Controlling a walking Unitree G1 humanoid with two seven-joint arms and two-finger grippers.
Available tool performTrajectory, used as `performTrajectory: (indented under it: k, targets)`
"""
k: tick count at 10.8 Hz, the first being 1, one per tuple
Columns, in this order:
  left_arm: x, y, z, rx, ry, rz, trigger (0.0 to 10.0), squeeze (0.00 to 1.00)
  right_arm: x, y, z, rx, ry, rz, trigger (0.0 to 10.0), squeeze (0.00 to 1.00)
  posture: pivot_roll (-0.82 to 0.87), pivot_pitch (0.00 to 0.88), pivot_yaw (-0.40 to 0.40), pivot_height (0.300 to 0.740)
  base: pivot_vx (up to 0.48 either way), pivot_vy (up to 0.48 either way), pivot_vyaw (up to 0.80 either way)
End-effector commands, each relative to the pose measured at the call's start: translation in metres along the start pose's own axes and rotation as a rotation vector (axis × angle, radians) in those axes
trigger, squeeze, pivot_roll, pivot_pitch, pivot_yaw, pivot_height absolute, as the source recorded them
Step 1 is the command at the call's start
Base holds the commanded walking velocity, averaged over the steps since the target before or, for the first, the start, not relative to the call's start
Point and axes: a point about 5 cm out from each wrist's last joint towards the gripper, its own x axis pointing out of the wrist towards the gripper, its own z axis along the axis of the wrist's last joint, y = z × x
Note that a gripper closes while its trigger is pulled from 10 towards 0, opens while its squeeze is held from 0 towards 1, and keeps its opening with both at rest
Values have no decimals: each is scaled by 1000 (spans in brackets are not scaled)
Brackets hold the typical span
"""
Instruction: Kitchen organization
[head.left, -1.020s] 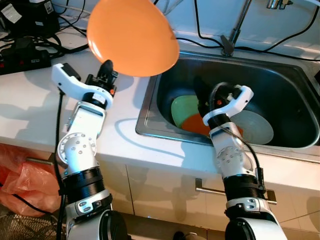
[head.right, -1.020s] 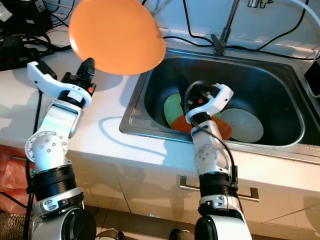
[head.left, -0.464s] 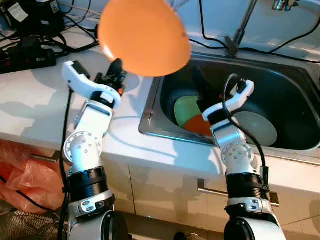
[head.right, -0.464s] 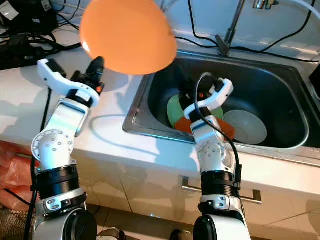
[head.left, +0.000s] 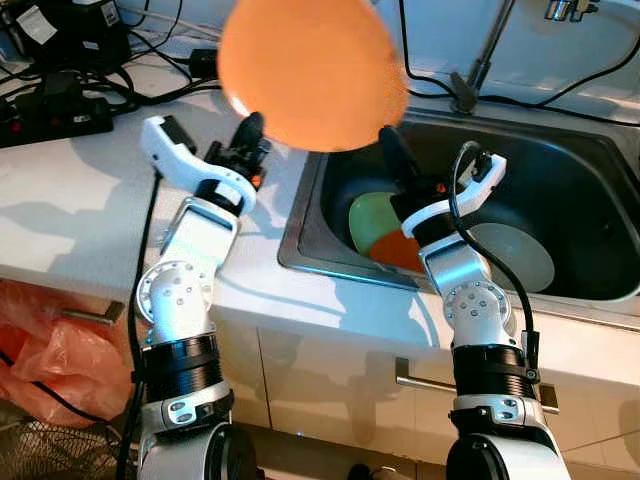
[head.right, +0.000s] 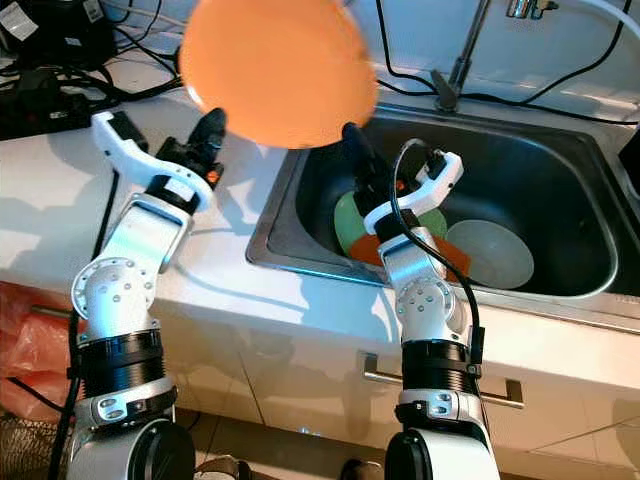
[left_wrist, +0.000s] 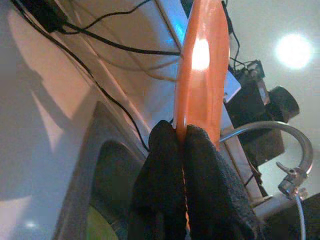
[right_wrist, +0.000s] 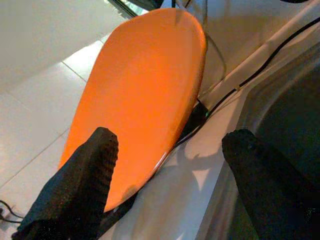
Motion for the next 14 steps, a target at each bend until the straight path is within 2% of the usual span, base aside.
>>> performTrajectory:
  k: [1,7,11,12,13,14]
  targets:
    - [0,-18,-14,-68,11,-89,10000,0,1,6,5,1,-16,28,10000,0,57,66,-35,740,0,0,0]
    - [-2,-23,-26,-66,102,-144,10000,0,2,4,6,-3,-20,19,10000,0,58,69,-33,740,0,0,0]
    - [-2,-24,-37,-55,165,-147,10000,0,7,2,13,0,-66,-18,10000,0,57,68,-33,740,0,0,0]
    - [-2,-24,-37,-56,166,-146,10000,0,7,1,14,10,-81,-31,3255,0,57,68,-33,740,0,0,0]
    - [-2,-24,-38,-58,168,-146,10000,0,8,-1,17,31,-100,-39,0,0,56,68,-34,740,0,0,0]
    - [-2,-23,-38,-55,171,-143,10000,0,8,0,18,37,-106,-38,0,0,57,67,-34,740,0,0,0]
